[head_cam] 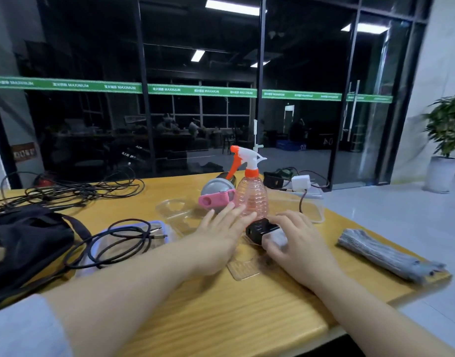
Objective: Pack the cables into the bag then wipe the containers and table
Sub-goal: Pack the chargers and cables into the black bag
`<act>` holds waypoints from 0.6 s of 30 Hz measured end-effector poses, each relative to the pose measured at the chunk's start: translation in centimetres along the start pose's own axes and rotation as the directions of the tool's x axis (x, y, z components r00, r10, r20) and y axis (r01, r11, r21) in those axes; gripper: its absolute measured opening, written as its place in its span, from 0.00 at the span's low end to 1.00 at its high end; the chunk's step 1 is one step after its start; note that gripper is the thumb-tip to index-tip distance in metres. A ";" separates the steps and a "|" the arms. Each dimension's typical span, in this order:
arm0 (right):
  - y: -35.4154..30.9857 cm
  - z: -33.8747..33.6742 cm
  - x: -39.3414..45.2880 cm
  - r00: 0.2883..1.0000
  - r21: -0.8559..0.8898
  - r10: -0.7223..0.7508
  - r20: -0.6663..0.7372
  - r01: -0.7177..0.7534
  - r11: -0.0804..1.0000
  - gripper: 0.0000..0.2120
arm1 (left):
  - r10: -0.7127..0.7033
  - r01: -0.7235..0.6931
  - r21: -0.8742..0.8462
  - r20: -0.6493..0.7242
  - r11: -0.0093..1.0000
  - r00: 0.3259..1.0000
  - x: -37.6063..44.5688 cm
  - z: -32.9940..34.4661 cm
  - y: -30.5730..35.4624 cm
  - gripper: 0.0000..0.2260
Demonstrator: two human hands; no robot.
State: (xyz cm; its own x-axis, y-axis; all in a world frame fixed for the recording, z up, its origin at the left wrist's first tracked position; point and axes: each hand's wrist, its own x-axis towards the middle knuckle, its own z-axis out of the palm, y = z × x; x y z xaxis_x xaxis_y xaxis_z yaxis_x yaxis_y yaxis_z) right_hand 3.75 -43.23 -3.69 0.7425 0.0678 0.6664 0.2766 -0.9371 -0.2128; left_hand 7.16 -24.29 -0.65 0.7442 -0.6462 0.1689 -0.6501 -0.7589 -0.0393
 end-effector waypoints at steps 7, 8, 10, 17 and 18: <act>0.4 0.1 -0.1 0.979 0.055 0.178 0.095 -0.184 0.981 0.22 | 0.021 -0.027 -0.251 -0.027 0.968 0.999 3.1 -0.2 1.1 0.28; 0.4 0.1 -0.1 0.976 0.056 0.190 0.108 -0.196 0.979 0.22 | 0.021 -0.019 -0.254 0.006 0.967 1.000 3.5 -0.1 1.3 0.29; 0.4 0.1 -0.2 0.968 0.061 0.210 0.139 -0.220 0.974 0.22 | 0.020 -0.005 -0.229 0.064 0.973 0.998 4.2 0.0 1.6 0.30; 0.4 0.1 -0.4 0.950 -0.006 0.179 0.256 -0.184 0.983 0.37 | -0.032 0.059 -0.200 0.139 0.978 0.990 5.4 0.5 2.0 0.28; 0.4 0.2 -0.4 0.949 -0.012 0.182 0.257 -0.185 0.983 0.36 | -0.036 0.067 -0.219 0.143 0.973 0.989 5.5 0.6 1.8 0.28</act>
State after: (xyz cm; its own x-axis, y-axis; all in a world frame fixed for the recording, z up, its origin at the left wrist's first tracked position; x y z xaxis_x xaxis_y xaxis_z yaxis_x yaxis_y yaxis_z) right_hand 3.68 -43.57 -4.20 0.9117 -0.0185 0.4104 0.1270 -0.9373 -0.3245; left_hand 10.13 -29.23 -0.38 0.7813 -0.6235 0.0274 -0.6166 -0.7643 0.1888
